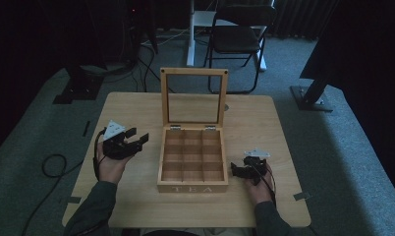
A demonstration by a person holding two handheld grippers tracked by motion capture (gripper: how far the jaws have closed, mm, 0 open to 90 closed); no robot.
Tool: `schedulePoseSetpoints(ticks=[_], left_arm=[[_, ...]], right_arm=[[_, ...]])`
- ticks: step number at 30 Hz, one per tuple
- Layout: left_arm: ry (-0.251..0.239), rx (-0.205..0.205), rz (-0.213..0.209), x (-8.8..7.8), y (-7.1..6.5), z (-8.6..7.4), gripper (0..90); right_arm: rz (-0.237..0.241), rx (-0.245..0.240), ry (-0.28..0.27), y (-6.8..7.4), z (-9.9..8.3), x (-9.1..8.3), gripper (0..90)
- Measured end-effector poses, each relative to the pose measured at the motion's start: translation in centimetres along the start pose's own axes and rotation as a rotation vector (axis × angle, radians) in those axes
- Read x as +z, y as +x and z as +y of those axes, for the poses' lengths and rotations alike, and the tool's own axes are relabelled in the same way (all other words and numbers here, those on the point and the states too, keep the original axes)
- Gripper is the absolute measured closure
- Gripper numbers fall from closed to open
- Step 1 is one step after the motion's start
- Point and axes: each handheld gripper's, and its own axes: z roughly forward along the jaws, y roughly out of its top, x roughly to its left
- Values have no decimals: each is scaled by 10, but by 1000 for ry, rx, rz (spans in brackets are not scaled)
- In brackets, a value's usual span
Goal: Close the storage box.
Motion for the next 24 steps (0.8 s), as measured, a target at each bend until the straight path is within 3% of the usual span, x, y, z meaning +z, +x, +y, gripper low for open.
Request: schedulePoseSetpoints(ticks=[8,24], left_arm=[[-29,29,-8,6,-2,25,414],[-19,42,-9,27,2,47,412]], right_arm=[[-1,1,-1,0,0,0,124],[-1,0,-1,0,0,0,124]])
